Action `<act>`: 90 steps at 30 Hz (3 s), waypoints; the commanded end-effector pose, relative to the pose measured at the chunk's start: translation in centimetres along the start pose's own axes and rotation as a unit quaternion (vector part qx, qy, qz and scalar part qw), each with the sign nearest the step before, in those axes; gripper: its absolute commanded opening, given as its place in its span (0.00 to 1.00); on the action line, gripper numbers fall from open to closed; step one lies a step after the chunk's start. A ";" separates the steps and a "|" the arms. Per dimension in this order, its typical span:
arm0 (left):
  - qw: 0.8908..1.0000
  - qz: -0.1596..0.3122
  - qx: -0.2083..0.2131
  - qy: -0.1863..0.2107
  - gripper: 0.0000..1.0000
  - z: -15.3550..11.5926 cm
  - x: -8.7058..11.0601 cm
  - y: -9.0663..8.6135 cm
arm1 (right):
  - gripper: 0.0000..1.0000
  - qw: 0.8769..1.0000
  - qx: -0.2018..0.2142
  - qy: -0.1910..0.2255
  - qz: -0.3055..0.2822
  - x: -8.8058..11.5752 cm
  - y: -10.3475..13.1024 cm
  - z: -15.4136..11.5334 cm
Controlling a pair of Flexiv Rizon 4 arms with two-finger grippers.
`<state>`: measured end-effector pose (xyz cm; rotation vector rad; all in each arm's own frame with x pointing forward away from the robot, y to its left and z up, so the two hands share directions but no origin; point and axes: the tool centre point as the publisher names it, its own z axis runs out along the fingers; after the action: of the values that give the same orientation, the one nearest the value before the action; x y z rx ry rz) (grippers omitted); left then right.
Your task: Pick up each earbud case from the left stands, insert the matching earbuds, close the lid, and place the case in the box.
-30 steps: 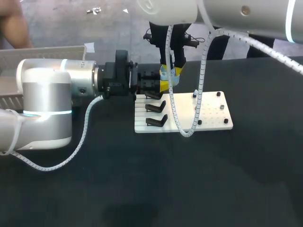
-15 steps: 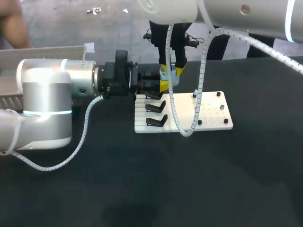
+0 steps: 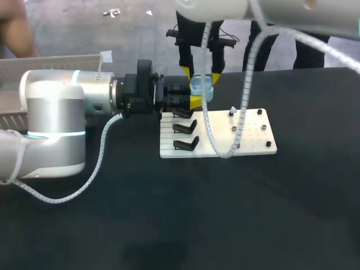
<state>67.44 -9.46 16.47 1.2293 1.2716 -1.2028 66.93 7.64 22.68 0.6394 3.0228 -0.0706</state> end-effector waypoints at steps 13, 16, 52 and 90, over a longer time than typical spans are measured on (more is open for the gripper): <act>1.000 0.002 -0.003 -0.002 0.00 0.0 0.1 -0.1 | 1.00 0.985 -0.132 -0.105 -0.048 3.1 -7.4 0.4; 1.000 0.002 -0.003 -0.002 0.00 0.0 0.1 -0.1 | 1.00 0.984 -0.129 -0.106 -0.069 3.6 -8.1 0.7; 1.000 0.002 -0.003 -0.002 0.00 0.0 0.1 -0.1 | 1.00 0.970 -0.157 -0.176 -0.065 -8.0 -9.1 3.9; 1.000 0.002 -0.003 -0.002 0.00 0.0 0.1 -0.1 | 1.00 0.980 -0.166 -0.078 -0.083 -11.9 -3.8 19.3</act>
<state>67.44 -9.46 16.46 1.2295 1.2719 -1.2026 76.26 -1.85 4.58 0.3345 2.8135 0.3421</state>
